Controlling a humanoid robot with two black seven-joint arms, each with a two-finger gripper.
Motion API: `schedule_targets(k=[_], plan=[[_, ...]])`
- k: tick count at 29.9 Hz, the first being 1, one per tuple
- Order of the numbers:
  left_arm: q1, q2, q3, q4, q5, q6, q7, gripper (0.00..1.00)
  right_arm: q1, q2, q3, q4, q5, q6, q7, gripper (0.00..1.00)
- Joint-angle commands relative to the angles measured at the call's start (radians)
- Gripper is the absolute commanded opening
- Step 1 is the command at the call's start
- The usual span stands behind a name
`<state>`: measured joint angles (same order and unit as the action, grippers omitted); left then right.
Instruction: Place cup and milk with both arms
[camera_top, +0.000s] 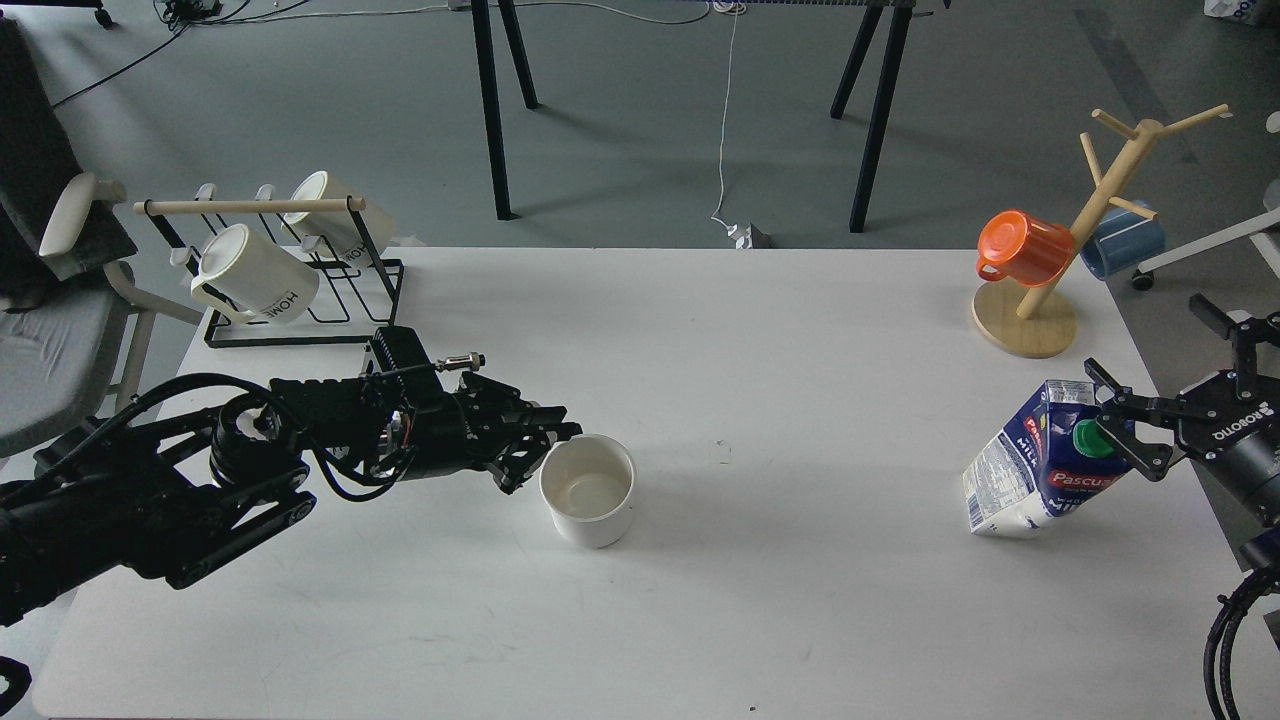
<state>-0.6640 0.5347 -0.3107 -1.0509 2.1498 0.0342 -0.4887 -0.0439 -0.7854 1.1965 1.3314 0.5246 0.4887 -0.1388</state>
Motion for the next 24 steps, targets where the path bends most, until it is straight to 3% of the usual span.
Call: schedule_targets(k=[1, 4, 7, 11, 17, 24], plan=[[-0.002, 0.017, -0.016, -0.026, -0.098, -0.013, 0.000, 0.66, -0.005, 0.000, 0.000, 0.002, 0.000, 0.000, 0.001, 0.98], [-0.005, 0.045, -0.016, -0.066, -0.191, -0.016, 0.000, 0.73, -0.008, 0.002, -0.001, 0.002, 0.000, 0.000, 0.001, 0.98], [-0.012, 0.089, -0.024, -0.125, -0.296, -0.069, 0.000, 0.76, -0.013, 0.003, 0.000, 0.002, 0.000, 0.000, 0.001, 0.98], [-0.013, 0.175, -0.143, -0.207, -0.529, -0.210, 0.000, 0.76, -0.014, 0.002, 0.006, 0.009, 0.005, 0.000, -0.001, 0.98], [0.009, 0.252, -0.343, -0.212, -1.049, -0.433, 0.000, 0.79, -0.105, -0.001, 0.142, 0.075, 0.061, 0.000, -0.007, 0.98], [0.096, 0.277, -0.378, -0.199, -1.660, -0.464, 0.000, 0.82, -0.212, -0.034, 0.215, 0.107, 0.487, 0.000, -0.008, 0.98]])
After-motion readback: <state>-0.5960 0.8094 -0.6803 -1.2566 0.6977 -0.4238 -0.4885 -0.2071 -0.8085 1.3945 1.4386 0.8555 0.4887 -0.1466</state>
